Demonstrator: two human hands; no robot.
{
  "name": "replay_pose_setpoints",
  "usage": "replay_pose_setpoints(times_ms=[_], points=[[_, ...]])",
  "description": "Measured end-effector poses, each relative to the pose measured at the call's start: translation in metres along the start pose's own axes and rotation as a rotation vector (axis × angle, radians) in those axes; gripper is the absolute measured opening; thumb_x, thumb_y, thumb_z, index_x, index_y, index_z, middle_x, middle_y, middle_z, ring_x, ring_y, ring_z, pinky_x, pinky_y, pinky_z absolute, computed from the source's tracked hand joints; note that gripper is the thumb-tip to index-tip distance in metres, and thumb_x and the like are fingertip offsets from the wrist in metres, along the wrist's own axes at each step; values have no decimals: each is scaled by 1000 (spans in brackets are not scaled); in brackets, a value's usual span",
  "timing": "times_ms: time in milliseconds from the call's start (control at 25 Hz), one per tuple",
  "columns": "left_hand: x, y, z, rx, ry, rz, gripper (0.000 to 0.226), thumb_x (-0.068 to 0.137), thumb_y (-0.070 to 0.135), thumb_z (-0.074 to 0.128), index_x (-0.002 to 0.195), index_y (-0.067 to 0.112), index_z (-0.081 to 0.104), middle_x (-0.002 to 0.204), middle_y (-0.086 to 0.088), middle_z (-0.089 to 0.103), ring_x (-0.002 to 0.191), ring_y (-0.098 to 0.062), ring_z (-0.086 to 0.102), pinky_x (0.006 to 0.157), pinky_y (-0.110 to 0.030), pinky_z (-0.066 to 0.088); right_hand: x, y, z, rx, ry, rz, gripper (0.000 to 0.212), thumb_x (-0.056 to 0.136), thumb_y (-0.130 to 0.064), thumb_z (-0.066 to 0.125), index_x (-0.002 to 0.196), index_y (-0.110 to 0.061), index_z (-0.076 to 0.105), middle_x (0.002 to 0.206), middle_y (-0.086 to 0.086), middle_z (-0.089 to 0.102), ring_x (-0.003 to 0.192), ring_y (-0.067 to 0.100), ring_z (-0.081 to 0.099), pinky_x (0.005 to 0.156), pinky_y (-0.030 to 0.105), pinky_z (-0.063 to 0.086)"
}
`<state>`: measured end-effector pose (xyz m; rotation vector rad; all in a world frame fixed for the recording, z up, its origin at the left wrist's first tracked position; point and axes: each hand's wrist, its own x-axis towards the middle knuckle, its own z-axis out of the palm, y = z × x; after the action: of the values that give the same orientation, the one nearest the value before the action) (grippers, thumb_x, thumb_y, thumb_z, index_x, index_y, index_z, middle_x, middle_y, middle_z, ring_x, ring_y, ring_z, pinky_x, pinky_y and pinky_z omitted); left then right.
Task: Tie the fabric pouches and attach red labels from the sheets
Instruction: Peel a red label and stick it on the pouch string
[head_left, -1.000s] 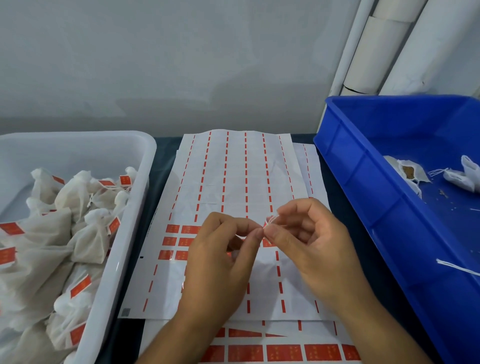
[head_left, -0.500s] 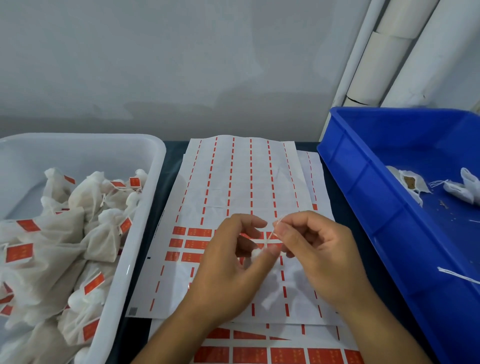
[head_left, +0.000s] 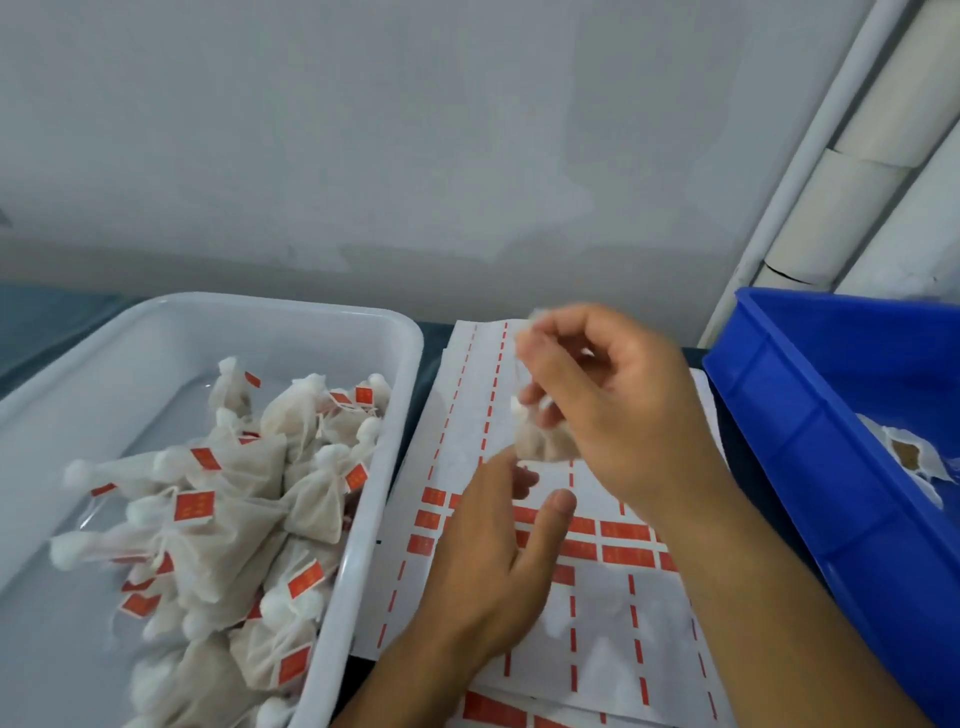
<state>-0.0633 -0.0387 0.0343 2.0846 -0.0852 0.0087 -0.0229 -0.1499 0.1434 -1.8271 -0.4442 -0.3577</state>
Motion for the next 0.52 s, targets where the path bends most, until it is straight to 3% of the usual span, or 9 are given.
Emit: replay_pose_setpoints(times_ms=[40, 160, 240, 360, 440, 520], points=[[0, -3, -5, 109, -34, -2, 70, 77, 92, 30, 139, 60, 20, 142, 35, 37, 128, 5, 43, 105, -27, 40, 16, -8, 12, 51, -21, -17, 11, 101, -35, 66, 98, -25, 70, 82, -9, 74, 75, 13, 75, 66, 24, 61], [5, -18, -12, 482, -171, 70, 78, 85, 81, 45, 150, 54, 12, 165, 26, 11, 153, -9, 11, 126, -49, 15, 58, -19, 51, 218, -27, -14, 9, 100, -20, 68, 92, -17, 70, 73, -5, 72, 70, 13, 73, 64, 28, 61], [6, -28, -11, 581, -255, 121, 78, 88, 75, 46, 154, 49, 15, 170, 17, 2, 157, -14, -5, 127, -53, 2, 80, -17, 79, 257, -39, 24, 10, 99, -17, 68, 89, -18, 69, 70, -5, 71, 70, 15, 73, 69, 32, 62], [5, -33, -7, 626, -237, 153, 78, 81, 73, 22, 150, 39, 32, 165, 6, 26, 154, -19, 16, 127, -47, 8, 96, 1, 114, 163, -44, 88, 10, 98, -19, 69, 88, -18, 70, 76, -3, 73, 78, 19, 75, 85, 44, 61], [5, -32, -3, 685, -172, 171, 83, 75, 69, 10, 143, 34, 42, 156, 3, 40, 147, -21, 29, 124, -44, 13, 96, 15, 125, 6, -60, 93, 11, 97, -22, 69, 89, -17, 73, 75, -8, 69, 74, 10, 67, 82, 31, 54], [7, -36, 2, 691, -119, 150, 82, 76, 70, 11, 145, 36, 39, 156, 3, 40, 148, -22, 29, 124, -45, 15, 90, 24, 122, -194, -167, 94, 12, 97, -25, 68, 98, -17, 76, 78, -12, 68, 75, 7, 62, 77, 24, 47]])
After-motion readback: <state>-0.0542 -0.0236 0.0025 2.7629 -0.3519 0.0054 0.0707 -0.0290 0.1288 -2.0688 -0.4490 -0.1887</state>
